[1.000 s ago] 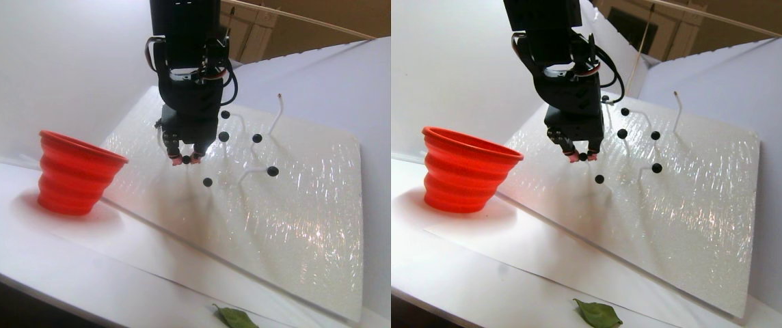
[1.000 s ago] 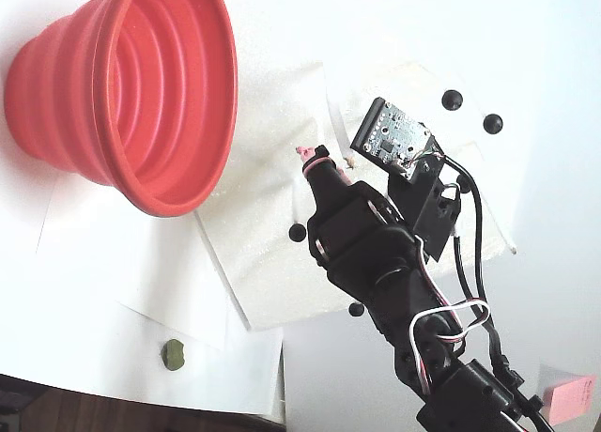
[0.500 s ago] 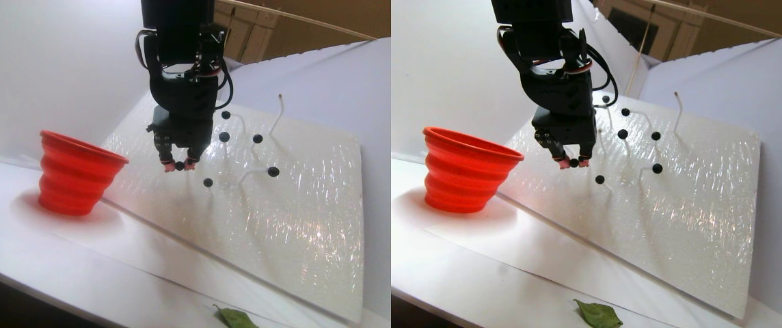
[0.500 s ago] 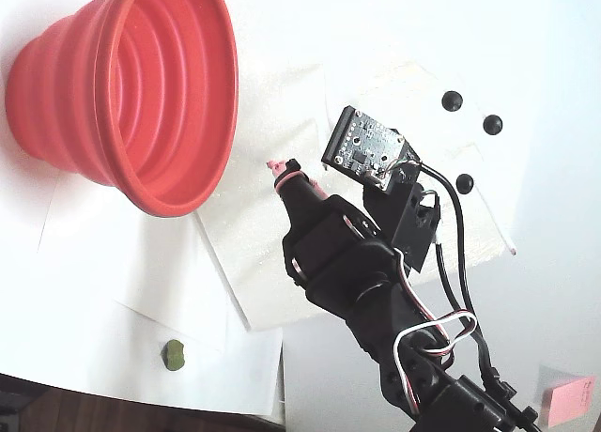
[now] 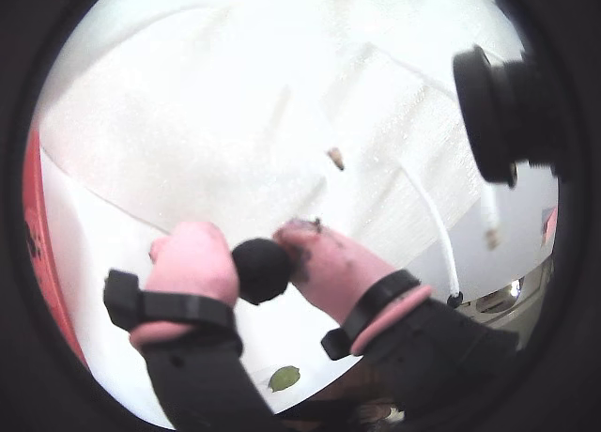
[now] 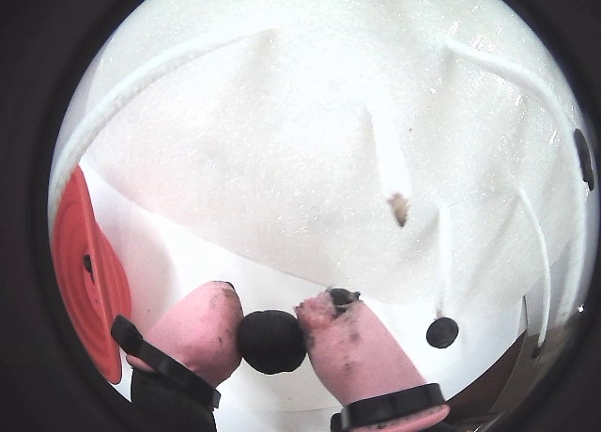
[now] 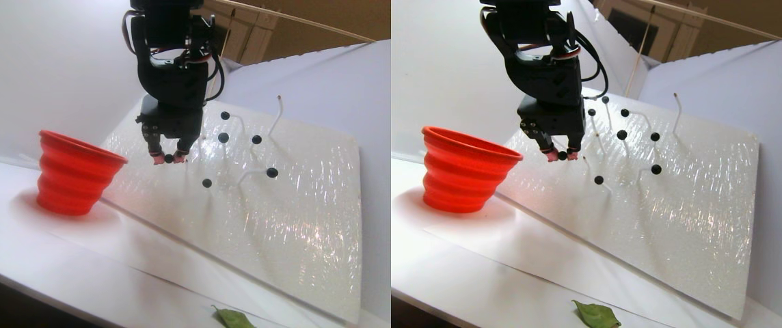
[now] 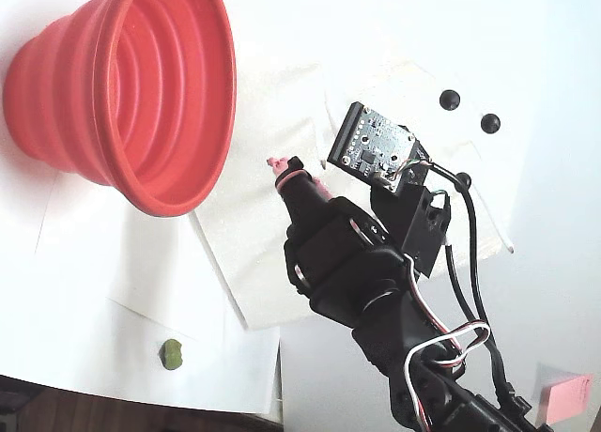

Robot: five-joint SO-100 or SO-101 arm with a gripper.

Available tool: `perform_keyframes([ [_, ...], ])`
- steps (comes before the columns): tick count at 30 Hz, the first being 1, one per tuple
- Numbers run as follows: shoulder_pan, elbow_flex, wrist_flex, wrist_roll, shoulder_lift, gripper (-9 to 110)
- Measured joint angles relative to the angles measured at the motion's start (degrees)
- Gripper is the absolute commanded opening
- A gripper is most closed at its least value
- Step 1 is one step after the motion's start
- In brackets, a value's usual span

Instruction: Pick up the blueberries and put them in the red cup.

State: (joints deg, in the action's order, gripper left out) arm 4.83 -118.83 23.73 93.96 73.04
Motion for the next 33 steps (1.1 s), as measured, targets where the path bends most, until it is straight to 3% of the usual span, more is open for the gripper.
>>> perform_keyframes([
  [33, -9.1, -7.4, -7.1, -7.6, 15.1, 12],
])
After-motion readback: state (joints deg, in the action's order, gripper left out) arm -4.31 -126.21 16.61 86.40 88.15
